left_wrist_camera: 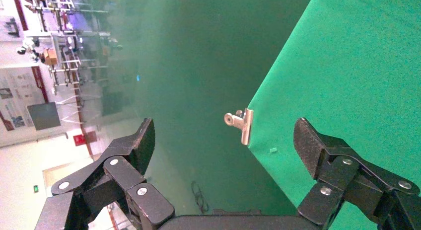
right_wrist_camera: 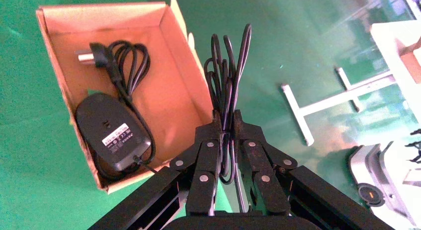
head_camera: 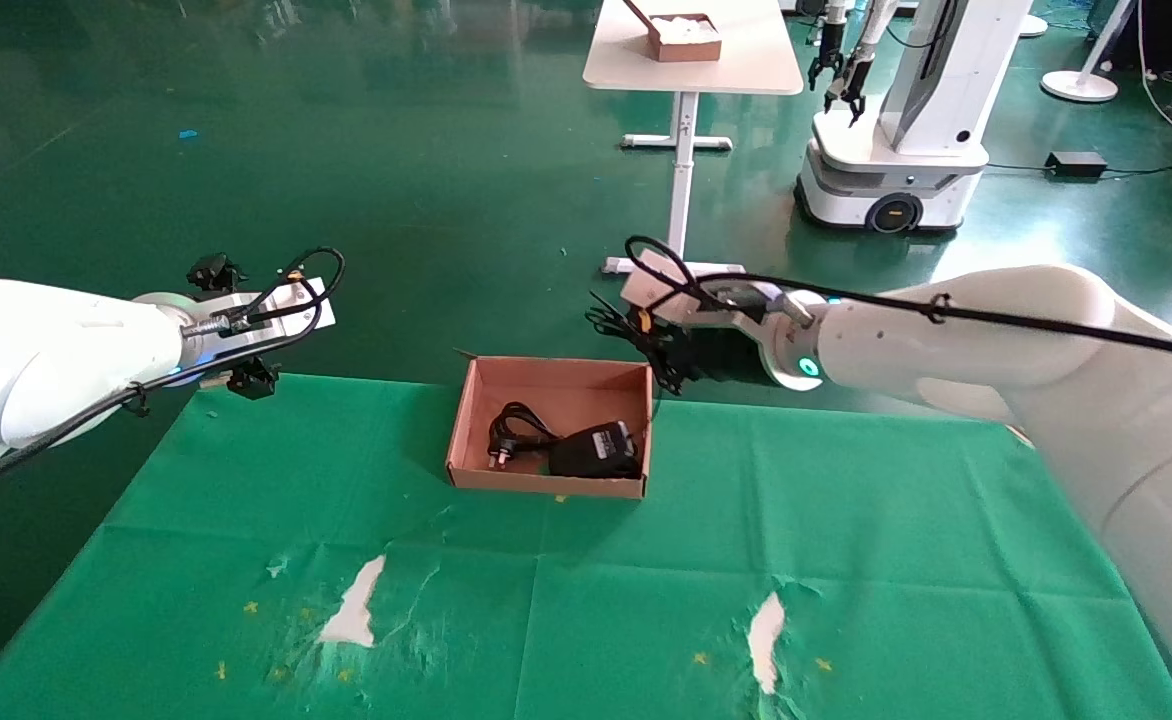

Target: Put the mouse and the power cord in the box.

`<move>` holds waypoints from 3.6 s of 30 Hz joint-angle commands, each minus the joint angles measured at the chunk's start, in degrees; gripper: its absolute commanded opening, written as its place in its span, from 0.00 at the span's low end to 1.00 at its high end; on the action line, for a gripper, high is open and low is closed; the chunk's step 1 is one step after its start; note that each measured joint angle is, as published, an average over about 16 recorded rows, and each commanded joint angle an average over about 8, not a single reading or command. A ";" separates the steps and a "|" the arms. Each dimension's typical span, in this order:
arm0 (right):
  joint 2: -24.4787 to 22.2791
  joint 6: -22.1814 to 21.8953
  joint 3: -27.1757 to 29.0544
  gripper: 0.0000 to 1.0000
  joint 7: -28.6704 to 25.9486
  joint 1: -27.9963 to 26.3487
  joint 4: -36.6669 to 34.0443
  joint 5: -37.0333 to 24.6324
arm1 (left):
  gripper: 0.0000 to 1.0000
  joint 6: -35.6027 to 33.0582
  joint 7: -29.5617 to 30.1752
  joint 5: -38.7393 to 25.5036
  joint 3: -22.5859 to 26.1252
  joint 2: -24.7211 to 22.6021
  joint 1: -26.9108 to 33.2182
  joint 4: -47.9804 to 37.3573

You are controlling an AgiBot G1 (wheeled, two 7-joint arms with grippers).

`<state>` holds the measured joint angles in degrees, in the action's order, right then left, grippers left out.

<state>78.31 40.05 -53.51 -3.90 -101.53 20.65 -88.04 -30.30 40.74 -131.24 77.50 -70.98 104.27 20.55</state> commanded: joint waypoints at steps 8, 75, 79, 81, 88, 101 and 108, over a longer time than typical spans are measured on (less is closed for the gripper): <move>-0.03 -0.35 -0.11 1.00 -0.09 0.23 -0.22 0.18 | 1.00 -0.02 0.04 -0.05 0.01 0.03 -0.02 0.05; -31.91 33.87 27.72 1.00 -5.05 29.38 39.17 33.94 | 1.00 -0.75 -0.43 1.19 -0.84 0.45 -0.60 0.66; -34.80 36.86 30.20 1.00 -5.50 32.07 42.66 37.05 | 1.00 -3.34 -1.84 5.40 -3.74 2.15 -2.62 3.15; -36.23 38.34 31.43 1.00 -5.73 33.40 44.39 38.59 | 1.00 -5.17 -2.83 8.35 -5.77 3.34 -4.03 4.91; -41.21 43.49 35.71 1.00 -6.52 38.03 50.41 43.95 | 1.00 -11.65 -6.33 18.81 -12.96 7.55 -9.02 11.11; -43.29 45.66 37.44 1.00 -6.81 39.93 52.87 46.21 | 1.00 -23.65 -12.82 38.16 -26.27 15.34 -18.26 22.61; -43.30 45.65 37.41 1.00 -6.79 39.92 52.86 46.23 | 1.00 -30.08 -16.30 48.55 -33.41 19.52 -23.21 28.78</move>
<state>35.01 85.70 -16.11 -10.70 -61.61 73.52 -41.82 -60.41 24.43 -82.66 44.07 -51.45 81.04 49.35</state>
